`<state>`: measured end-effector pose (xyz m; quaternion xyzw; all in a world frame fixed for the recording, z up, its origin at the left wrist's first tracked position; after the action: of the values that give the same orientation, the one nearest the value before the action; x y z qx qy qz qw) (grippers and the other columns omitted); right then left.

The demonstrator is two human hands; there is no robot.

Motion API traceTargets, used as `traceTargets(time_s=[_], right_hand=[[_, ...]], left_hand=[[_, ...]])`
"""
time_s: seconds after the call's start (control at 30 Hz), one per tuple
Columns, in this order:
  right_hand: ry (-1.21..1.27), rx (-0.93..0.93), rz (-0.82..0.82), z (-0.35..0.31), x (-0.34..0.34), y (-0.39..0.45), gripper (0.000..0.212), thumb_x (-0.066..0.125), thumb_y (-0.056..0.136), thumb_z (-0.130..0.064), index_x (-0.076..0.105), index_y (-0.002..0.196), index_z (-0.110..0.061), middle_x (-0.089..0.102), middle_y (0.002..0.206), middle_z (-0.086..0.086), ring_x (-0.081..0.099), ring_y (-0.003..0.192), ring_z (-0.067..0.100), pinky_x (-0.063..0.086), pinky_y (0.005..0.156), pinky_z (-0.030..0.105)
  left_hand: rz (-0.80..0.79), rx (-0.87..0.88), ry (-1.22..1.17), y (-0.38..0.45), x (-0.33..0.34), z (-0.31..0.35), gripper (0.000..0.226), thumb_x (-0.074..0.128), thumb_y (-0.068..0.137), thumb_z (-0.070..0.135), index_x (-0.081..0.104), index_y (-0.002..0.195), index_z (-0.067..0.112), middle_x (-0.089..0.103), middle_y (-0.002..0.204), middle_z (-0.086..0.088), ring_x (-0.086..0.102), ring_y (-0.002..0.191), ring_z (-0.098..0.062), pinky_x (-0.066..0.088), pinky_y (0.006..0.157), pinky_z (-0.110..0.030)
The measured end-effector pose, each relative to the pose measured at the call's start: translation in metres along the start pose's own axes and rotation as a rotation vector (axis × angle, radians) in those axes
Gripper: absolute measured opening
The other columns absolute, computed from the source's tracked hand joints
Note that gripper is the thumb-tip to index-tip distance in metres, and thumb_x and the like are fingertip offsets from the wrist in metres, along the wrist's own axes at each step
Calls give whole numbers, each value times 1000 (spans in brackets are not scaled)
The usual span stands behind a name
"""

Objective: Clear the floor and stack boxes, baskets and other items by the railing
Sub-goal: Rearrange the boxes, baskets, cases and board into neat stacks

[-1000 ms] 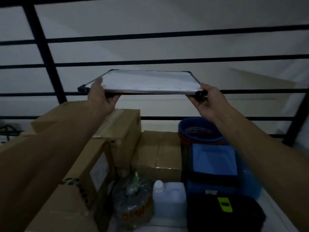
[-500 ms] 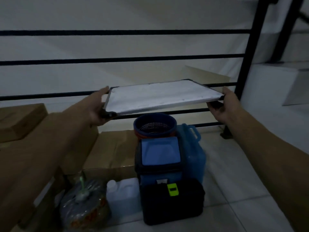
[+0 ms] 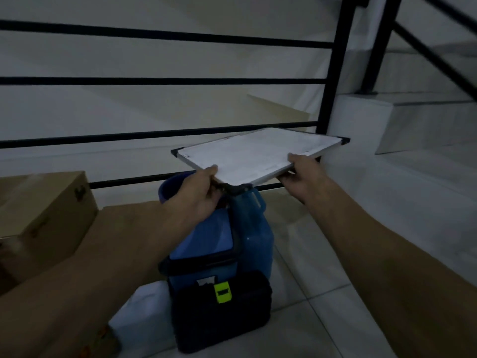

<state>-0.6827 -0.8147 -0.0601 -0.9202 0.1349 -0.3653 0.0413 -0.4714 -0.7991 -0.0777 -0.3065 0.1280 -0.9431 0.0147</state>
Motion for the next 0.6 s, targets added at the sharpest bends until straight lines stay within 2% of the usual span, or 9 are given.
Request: traceTargets(time_s=[0.07,0.17,0.23,0.3,0.37,0.47,0.53,0.6], right_hand=[[-18,-40,54,-17,-19,2,37,56,97,-2,50,133,-4,60,127,21,64,107,35,61,65,45],[-126,-94,126,-54,-63,1,32,56,100,-9,53,131,-4,63,123,17,65,105,30,58,69,43],[-217,-113,125,-77,-93,-5,36,56,101,-18,54,135,-7,64,128,14,65,105,28,58,67,42],[-333,-111,149,-97,-115,-18,26,54,102,-27,61,122,-11,66,123,11,66,98,25,60,58,38],[-435,-82,192,-111,-132,-33,19,54,102,-31,63,104,-14,67,106,8,66,84,23,57,44,34],[-565,-46,220,-125,-146,-49,21,57,100,-34,63,97,-14,70,89,7,69,70,23,52,37,30],[-606,-31,205,-131,-145,-55,23,58,98,-37,64,98,-15,73,77,6,71,64,24,51,36,28],[-596,-42,201,-138,-140,-59,20,59,98,-35,63,94,-15,72,78,4,69,64,21,52,40,24]], left_hand=[[-74,-22,30,1,12,-6,21,62,98,17,62,112,1,70,106,-13,70,92,-22,63,73,-31],[-93,-15,-36,10,15,-5,38,68,94,31,61,117,1,69,114,-18,70,102,-28,63,78,-39],[-50,-44,-46,18,11,-3,49,70,90,43,61,114,1,69,111,-19,70,101,-30,62,80,-42],[-21,-101,-4,27,5,-6,62,72,85,52,60,112,-2,68,111,-15,69,104,-28,62,81,-43],[-17,-154,169,32,1,-11,69,72,82,59,61,111,-3,65,105,-10,66,101,-24,63,72,-38],[-92,-202,605,23,14,-30,65,65,85,64,70,111,5,67,96,-6,62,78,-19,53,53,-26],[-120,-151,858,14,31,-46,59,62,86,65,72,105,9,66,96,-5,61,77,-18,50,56,-24],[-98,-30,1005,13,46,-62,49,66,86,61,64,92,13,65,98,-6,62,84,-21,50,68,-25]])
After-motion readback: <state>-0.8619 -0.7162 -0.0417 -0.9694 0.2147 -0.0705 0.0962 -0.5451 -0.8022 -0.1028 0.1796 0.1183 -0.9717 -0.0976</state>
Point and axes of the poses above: each hand's wrist, its own y-axis towards the middle knuckle, its own x-axis out of the palm, z = x × y, the point moved 6 cm from there along y, towards the middle knuckle
